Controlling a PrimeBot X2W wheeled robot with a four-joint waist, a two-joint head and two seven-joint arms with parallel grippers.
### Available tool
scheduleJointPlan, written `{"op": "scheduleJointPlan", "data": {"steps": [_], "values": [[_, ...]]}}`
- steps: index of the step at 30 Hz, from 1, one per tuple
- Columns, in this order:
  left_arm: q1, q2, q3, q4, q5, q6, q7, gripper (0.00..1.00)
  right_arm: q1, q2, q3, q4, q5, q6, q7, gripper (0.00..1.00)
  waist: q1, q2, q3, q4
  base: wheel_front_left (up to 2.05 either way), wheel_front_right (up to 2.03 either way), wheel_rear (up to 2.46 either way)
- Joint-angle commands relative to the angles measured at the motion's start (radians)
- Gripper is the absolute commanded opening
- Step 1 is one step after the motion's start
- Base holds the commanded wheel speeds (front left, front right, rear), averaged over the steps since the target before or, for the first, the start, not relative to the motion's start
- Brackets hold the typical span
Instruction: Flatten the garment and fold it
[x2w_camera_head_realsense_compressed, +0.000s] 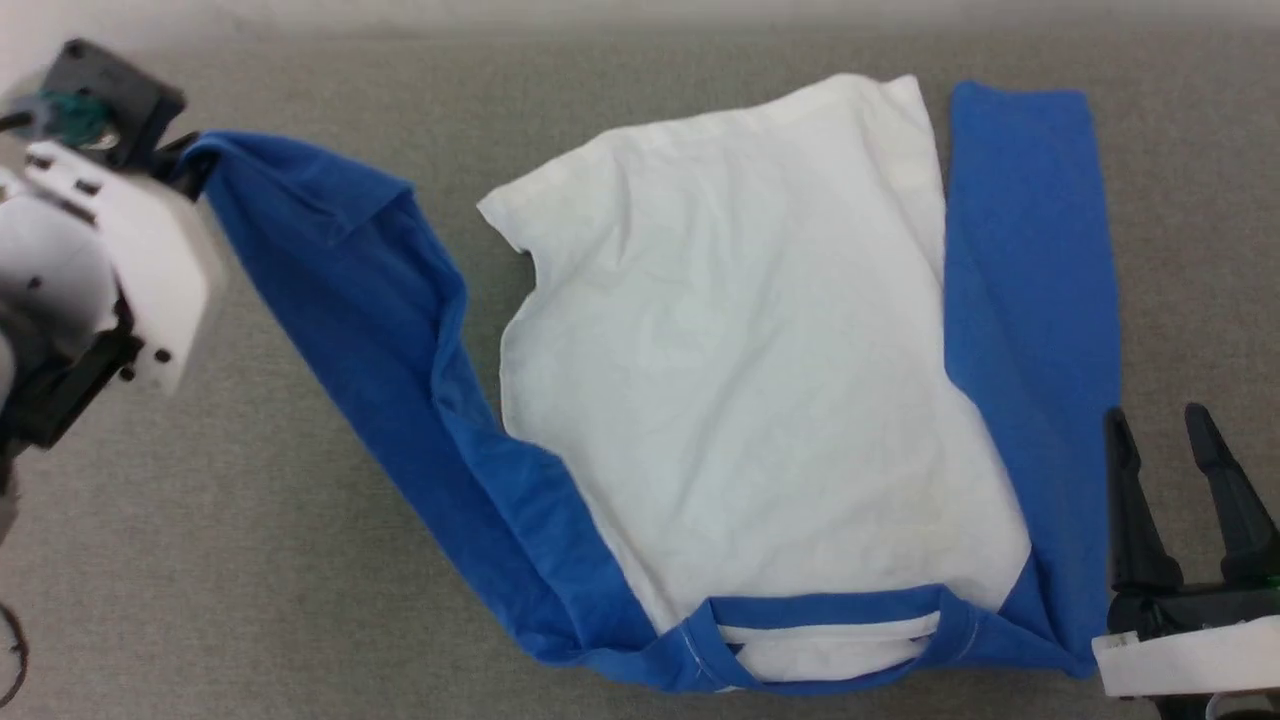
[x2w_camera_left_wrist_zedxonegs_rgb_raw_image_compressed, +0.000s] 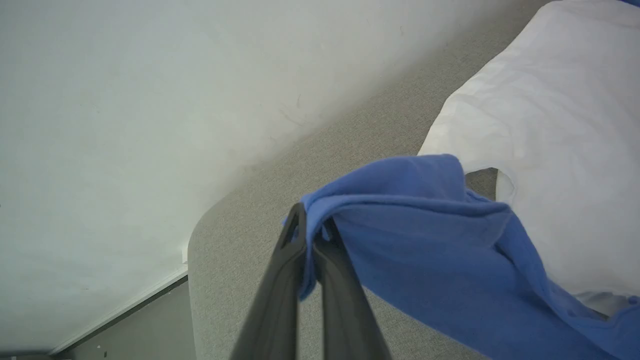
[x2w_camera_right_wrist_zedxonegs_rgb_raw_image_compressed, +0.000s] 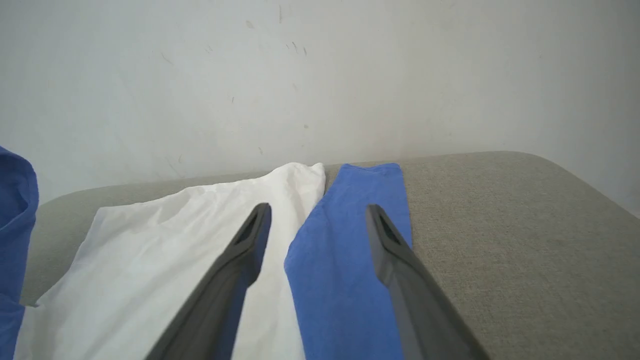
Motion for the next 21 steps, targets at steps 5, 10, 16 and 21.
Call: {"op": "scheduleJointPlan", "data": {"steps": [5, 10, 16, 21], "values": [[0.129, 0.078, 0.08, -0.052, -0.074, 0.073, -0.001, 0.0, 0.029, 0.03, -0.009, -0.02, -0.023, -0.001, 0.016, 1.0, 0.0003, 0.0, -0.082, 0.034, 0.0, 0.0, 0.0], [0.265, 0.132, 0.149, -0.097, -0.14, 0.14, -0.025, 0.0, 0.044, 0.046, -0.014, -0.03, -0.031, -0.001, 0.022, 1.0, 0.0003, 0.0, -0.095, 0.053, 0.0, 0.0, 0.0], [0.408, 0.164, 0.237, -0.144, -0.229, 0.208, -0.062, 0.0, 0.054, 0.056, -0.019, -0.033, -0.036, -0.001, 0.031, 1.0, 0.0003, 0.0, -0.109, 0.071, 0.0, 0.0, 0.0], [0.485, 0.141, 0.325, -0.188, -0.314, 0.28, -0.092, 0.0, 0.057, 0.061, -0.035, -0.047, -0.039, -0.001, 0.034, 1.0, 0.0003, 0.0, -0.114, 0.078, 0.0, 0.0, 0.0]]}}
